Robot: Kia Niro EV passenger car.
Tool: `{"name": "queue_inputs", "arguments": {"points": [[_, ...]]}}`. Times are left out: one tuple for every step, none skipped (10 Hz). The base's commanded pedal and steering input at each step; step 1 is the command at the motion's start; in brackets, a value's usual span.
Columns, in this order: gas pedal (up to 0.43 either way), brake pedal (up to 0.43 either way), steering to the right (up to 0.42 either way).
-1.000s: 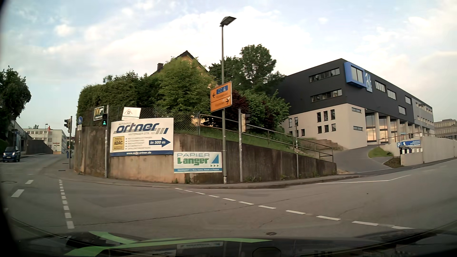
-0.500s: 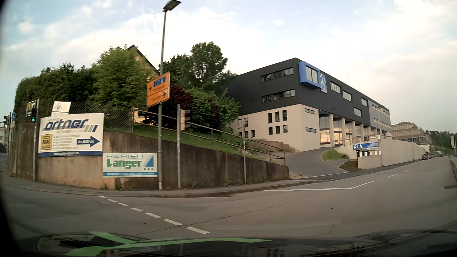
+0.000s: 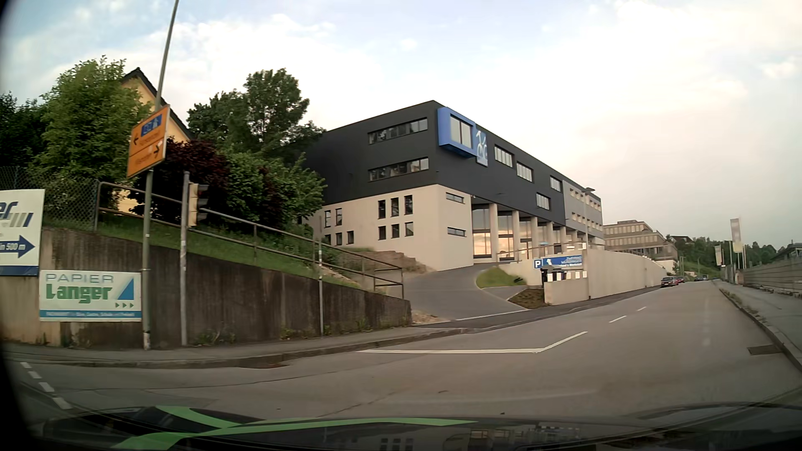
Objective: Follow the waypoints while adhering to traffic rules and regulations
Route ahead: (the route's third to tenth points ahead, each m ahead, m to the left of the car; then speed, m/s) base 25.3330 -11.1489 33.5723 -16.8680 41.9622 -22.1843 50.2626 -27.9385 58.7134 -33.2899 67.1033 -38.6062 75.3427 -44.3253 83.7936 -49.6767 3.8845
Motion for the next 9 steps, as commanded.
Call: {"name": "queue_inputs", "arguments": {"points": [[0.150,0.000,0.388],[0.150,0.000,0.381],[0.157,0.000,0.376],[0.157,0.000,0.370],[0.157,0.000,0.357],[0.157,0.000,0.342],[0.157,0.000,0.326],[0.157,0.000,0.315],[0.157,0.000,0.299]]}}
